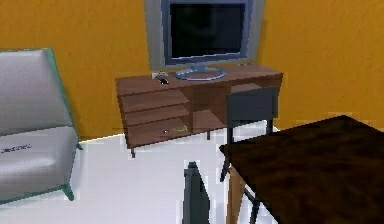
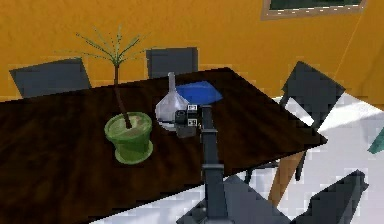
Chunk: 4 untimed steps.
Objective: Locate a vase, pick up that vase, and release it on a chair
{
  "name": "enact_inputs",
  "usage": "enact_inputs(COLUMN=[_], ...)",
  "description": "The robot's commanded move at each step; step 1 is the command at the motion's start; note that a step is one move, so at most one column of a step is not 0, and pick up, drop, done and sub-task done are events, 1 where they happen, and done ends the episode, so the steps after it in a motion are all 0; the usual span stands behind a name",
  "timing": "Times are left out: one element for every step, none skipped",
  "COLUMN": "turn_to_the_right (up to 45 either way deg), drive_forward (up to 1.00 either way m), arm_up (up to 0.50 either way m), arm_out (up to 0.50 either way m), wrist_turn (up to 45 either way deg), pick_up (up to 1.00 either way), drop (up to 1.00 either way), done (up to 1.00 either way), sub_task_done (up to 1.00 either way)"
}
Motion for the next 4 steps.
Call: enact_inputs(turn_to_the_right=[0.0, 0.0, 0.0, 0.0], drive_forward=[0.00, 0.00, 0.00, 0.00], arm_up=[0.10, 0.14, 0.00, 0.00], arm_out=[0.00, 0.00, 0.00, 0.00], wrist_turn=[0.0, 0.0, -45.0, -45.0], pick_up=[0.00, 0.00, 0.00, 0.00], drop=[0.00, 0.00, 0.00, 0.00], done=[0.00, 0.00, 0.00, 0.00], sub_task_done=[0.00, 0.00, 0.00, 0.00])
